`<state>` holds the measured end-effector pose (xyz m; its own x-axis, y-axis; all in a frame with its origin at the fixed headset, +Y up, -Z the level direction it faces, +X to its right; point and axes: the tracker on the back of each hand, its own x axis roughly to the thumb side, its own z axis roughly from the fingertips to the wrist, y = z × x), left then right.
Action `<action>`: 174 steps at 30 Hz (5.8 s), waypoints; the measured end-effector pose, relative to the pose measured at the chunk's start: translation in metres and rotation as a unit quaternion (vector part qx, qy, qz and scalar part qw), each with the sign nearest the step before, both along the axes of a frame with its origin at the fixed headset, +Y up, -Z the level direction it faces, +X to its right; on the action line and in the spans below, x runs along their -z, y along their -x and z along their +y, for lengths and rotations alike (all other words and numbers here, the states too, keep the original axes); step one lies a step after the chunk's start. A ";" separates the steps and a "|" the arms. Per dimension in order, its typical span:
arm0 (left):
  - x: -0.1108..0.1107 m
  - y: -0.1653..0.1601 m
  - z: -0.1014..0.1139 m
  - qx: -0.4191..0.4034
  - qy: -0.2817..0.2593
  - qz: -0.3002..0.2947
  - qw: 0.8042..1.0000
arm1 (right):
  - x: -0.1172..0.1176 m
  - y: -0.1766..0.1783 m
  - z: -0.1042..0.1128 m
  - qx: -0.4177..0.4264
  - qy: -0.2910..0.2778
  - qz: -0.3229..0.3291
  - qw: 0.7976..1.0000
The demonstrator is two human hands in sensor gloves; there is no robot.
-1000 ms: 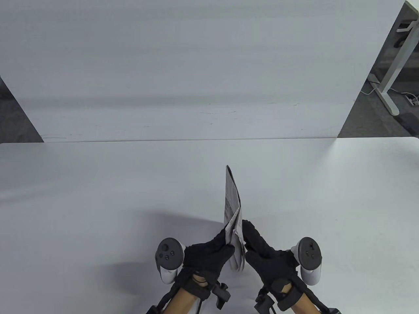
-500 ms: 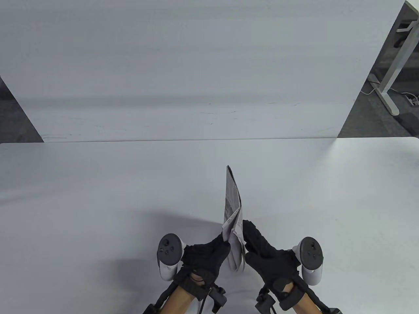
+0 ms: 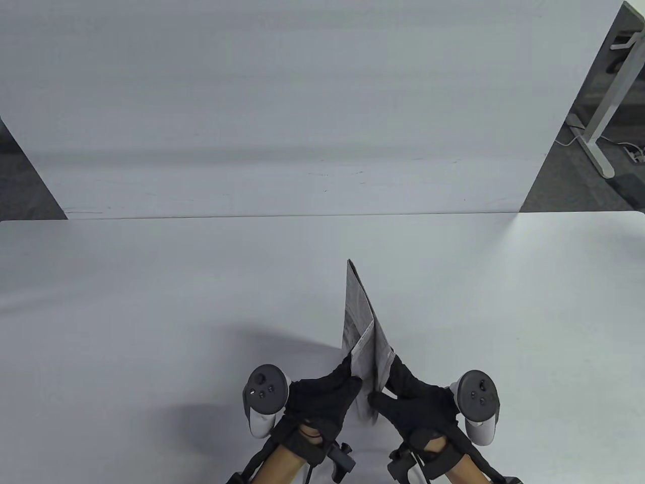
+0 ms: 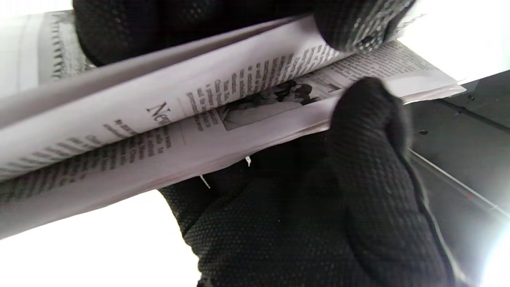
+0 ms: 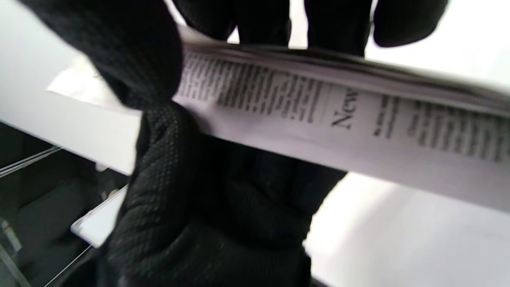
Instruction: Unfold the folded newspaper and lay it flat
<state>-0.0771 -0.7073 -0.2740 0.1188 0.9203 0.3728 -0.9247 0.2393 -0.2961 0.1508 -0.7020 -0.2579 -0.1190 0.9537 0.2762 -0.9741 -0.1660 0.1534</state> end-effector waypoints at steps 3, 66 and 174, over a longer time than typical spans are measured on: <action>-0.001 0.000 0.004 0.026 -0.010 0.017 0.999 | -0.001 -0.001 -0.001 0.023 0.011 -0.024 0.999; -0.049 0.043 0.119 0.292 -0.374 0.302 0.827 | -0.014 -0.058 0.065 -0.049 -0.125 -0.125 0.983; 0.017 0.001 -0.005 0.243 -0.086 0.143 0.955 | 0.027 -0.038 -0.044 0.326 0.249 0.106 0.906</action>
<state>-0.0782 -0.7127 -0.2914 0.6368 0.6577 0.4023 -0.7285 0.6842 0.0347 0.1893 -0.7462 -0.2848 0.5194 0.8151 -0.2567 -0.7804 0.5748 0.2463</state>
